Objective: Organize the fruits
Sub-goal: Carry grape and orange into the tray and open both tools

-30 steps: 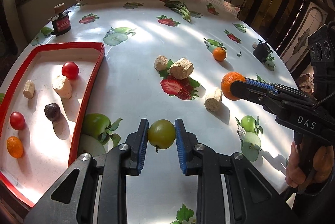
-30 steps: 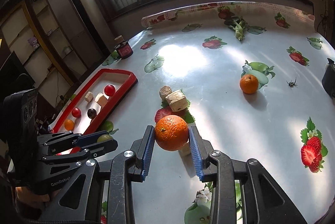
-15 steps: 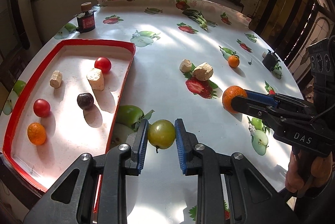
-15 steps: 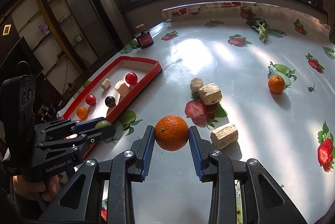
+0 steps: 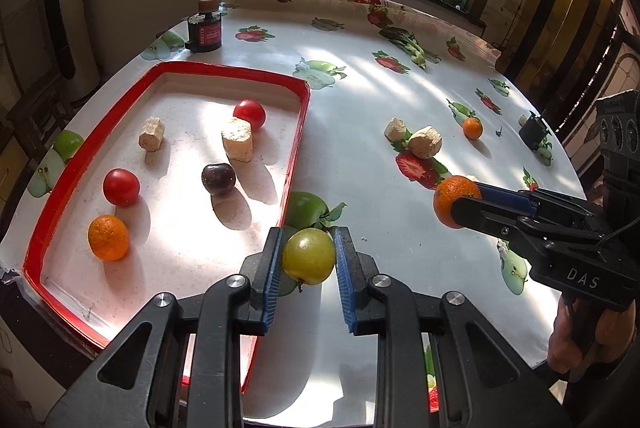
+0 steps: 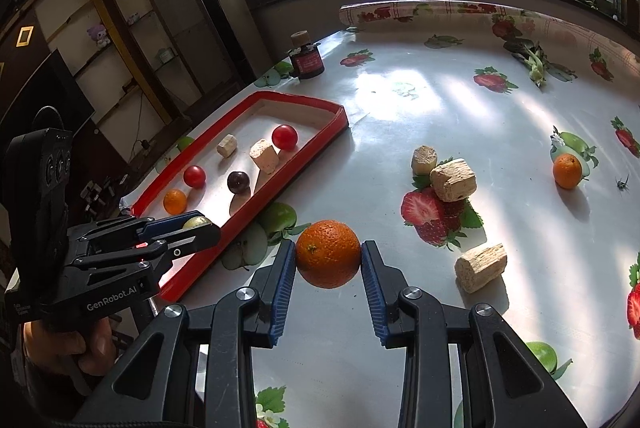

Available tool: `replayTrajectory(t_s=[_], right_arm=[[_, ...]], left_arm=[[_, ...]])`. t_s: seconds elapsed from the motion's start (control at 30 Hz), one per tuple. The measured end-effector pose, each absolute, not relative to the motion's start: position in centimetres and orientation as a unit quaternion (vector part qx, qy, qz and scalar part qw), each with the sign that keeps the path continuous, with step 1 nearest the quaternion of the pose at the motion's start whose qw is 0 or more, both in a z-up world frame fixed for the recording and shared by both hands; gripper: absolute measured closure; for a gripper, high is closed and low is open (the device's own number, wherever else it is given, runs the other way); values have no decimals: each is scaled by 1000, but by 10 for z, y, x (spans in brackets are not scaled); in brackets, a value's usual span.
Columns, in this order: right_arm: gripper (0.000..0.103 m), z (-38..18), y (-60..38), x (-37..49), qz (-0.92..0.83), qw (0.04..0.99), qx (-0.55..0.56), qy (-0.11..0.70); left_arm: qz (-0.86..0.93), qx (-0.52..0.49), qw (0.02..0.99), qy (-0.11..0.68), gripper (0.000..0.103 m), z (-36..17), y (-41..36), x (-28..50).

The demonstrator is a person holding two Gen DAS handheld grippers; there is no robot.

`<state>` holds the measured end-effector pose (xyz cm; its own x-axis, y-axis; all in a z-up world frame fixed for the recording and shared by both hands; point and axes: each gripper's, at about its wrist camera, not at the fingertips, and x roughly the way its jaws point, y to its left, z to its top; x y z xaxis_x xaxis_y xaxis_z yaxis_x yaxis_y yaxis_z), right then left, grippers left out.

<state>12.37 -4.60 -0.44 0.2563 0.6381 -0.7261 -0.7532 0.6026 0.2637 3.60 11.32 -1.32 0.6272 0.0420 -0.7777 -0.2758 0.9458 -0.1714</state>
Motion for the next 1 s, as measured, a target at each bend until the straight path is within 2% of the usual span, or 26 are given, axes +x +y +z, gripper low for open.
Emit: replayTrajectory(t_s=[1.0], right_arm=[[69,-17,81,74,532,718,-138,427]], left_arm=[[195,-195,867,415,80,-27,220,-41]])
